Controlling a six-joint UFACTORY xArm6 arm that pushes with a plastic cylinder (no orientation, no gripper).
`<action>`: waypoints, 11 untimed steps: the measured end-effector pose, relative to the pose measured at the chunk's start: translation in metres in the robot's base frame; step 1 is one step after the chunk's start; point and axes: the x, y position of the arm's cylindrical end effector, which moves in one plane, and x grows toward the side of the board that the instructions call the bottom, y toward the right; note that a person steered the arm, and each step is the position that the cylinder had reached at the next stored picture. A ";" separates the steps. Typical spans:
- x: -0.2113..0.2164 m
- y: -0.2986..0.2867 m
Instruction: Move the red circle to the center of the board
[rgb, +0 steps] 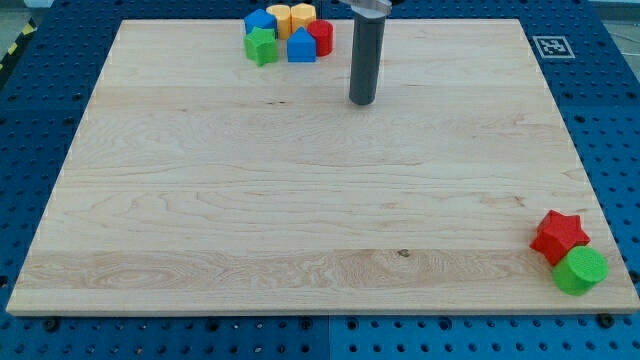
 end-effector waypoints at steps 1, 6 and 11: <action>-0.043 0.010; -0.145 -0.041; -0.111 -0.049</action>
